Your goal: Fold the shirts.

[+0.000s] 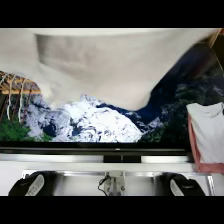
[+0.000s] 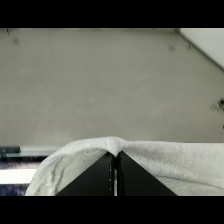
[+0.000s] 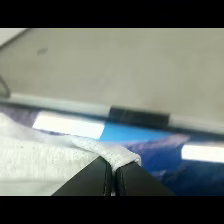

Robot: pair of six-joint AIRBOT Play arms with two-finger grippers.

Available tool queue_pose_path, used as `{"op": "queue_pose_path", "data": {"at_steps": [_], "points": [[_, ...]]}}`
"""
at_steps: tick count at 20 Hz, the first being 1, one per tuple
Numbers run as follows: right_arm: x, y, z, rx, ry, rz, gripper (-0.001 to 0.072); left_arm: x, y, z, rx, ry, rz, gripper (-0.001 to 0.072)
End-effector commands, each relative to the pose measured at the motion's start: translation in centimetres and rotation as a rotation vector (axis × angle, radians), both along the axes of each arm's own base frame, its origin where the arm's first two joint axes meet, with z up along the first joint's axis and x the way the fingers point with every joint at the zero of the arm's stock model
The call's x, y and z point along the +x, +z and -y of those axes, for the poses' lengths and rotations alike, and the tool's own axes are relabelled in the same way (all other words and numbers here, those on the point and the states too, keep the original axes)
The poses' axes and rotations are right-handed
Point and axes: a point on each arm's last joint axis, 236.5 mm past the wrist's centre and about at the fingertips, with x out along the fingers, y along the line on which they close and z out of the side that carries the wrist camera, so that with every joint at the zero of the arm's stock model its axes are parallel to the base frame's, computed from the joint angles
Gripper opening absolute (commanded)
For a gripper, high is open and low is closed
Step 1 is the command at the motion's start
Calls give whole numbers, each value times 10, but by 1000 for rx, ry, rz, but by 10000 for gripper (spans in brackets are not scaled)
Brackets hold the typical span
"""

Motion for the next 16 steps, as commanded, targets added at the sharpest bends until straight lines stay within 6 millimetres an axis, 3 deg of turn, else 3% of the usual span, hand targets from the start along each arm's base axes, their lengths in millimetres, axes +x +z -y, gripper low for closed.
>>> {"op": "queue_pose_path", "data": {"at_steps": [1,4,6,9,12,16], "points": [[-115,68,35,-32,-175,262,78,-107,48,16,-52,52,226,42],[-126,48,46,-35,-224,183,78,-121,32,19,-37,64,171,42],[-112,21,48,-55,-225,63,79,-114,15,17,-31,71,94,42],[-76,-39,51,-95,-222,-208,79,-89,-29,10,-11,73,-94,43],[-33,-107,66,-133,-260,-499,79,-42,-81,-14,15,105,-293,43],[46,-233,83,-194,-284,-865,79,39,-183,-39,-1,78,-613,43]]}}
